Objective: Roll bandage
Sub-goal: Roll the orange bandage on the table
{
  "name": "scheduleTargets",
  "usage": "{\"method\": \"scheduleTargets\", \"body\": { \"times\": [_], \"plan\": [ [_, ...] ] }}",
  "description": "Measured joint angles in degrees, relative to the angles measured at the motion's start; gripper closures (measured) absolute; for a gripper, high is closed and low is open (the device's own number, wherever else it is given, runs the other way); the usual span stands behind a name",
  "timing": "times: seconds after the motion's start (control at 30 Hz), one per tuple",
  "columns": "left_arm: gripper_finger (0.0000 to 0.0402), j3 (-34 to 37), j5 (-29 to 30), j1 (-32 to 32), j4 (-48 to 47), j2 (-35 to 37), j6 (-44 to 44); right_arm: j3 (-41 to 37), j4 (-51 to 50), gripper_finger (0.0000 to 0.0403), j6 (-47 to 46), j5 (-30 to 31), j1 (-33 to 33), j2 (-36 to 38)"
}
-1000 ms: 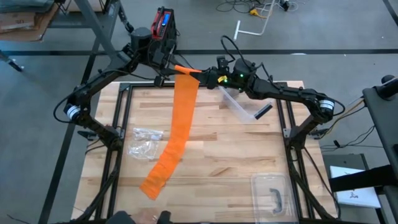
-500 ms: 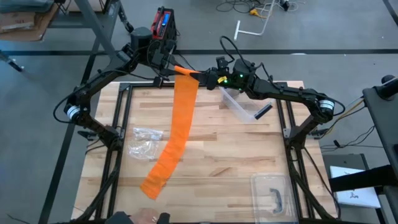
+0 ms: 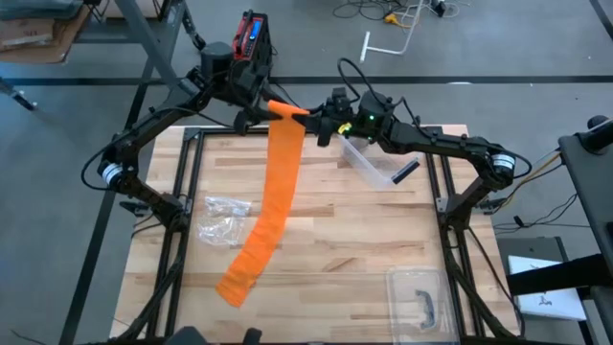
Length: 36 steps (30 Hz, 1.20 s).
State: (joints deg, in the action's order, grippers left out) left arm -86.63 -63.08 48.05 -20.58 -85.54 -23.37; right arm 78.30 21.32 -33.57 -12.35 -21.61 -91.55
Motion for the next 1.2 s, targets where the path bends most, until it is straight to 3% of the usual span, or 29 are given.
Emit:
{"method": "scheduleTargets", "body": {
  "times": [0.23, 0.47, 0.8, 1.2],
  "plan": [
    [0.0146, 0.0, 0.0, 0.0, -3.3, 0.0, 5.7, 0.0, -0.7, 0.0313, 8.0, -0.5, -0.1, 0.0],
    [0.0116, 0.0, -0.4, -0.8, -3.2, 0.0, 10.8, 0.0, -2.0, 0.0314, 13.9, -0.2, -0.1, 0.0],
    [0.015, 0.0, -3.9, -1.2, -3.0, -0.6, 19.7, 0.1, -4.8, 0.0316, 17.2, -1.2, -0.1, 0.0],
    [0.0208, 0.0, -3.4, -1.2, -3.6, -0.6, 14.8, 0.1, -4.4, 0.0316, 17.2, -2.8, -0.1, 0.0]
  ]
}}
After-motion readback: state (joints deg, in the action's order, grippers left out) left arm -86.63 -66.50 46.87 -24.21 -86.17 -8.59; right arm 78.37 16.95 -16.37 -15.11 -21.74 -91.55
